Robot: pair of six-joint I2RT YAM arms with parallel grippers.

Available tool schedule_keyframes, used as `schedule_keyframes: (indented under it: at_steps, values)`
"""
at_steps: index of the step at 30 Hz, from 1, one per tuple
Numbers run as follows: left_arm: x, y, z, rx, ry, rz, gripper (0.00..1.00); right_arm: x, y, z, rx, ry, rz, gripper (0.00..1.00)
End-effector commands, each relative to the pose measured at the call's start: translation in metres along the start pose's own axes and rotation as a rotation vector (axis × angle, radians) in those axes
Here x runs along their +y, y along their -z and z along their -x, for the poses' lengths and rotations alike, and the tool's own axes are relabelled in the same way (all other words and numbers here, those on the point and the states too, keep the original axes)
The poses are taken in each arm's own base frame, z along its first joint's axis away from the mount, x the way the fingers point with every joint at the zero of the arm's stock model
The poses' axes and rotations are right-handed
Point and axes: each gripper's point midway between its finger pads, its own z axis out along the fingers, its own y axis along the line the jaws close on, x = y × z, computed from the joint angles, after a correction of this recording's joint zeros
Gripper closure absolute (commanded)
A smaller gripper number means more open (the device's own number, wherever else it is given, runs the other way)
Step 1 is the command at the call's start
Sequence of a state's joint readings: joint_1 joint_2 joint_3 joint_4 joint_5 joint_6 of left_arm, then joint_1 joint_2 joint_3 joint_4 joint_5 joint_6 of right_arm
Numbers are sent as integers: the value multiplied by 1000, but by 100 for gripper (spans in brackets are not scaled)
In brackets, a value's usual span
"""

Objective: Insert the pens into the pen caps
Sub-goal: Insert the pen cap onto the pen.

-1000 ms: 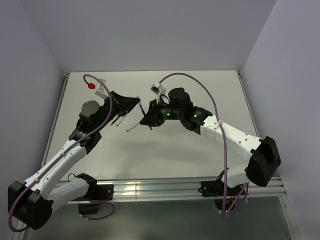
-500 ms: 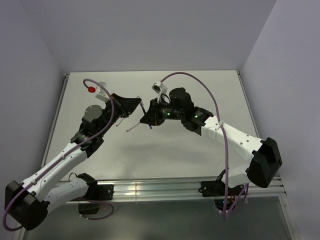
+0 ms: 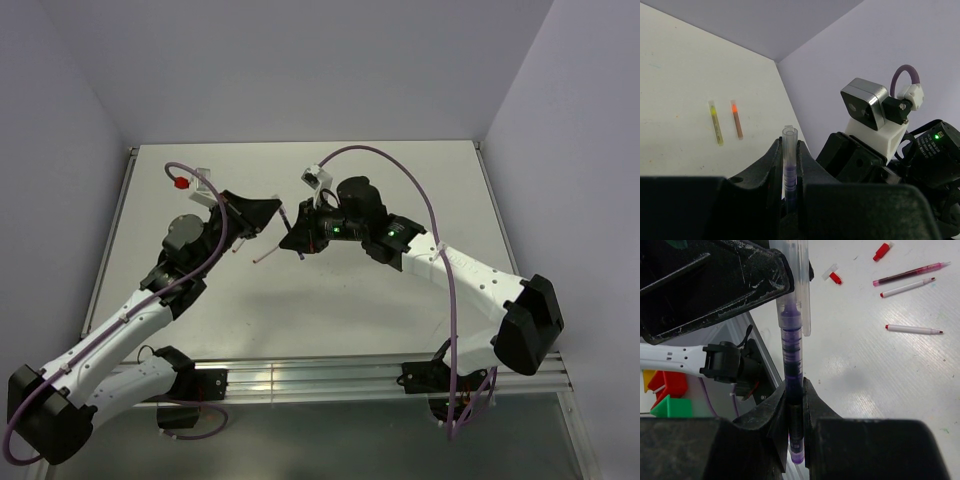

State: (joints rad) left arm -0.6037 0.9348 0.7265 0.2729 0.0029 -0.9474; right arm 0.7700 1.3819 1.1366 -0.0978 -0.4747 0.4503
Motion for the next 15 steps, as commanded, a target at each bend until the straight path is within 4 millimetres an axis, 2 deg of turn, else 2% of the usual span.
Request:
schedule_keyframes:
  at_steps: [1,9,15]
  values:
    - [-11,11,-40,169,-8,-79,100,1,2,59,-189,68,-34,100]
    - [-11,7,-45,200,-31,-75,100,-5,-1,58,-168,85,-58,100]
    - [-9,9,-47,219,-37,-64,100,4,-2,66,-177,95,-25,100]
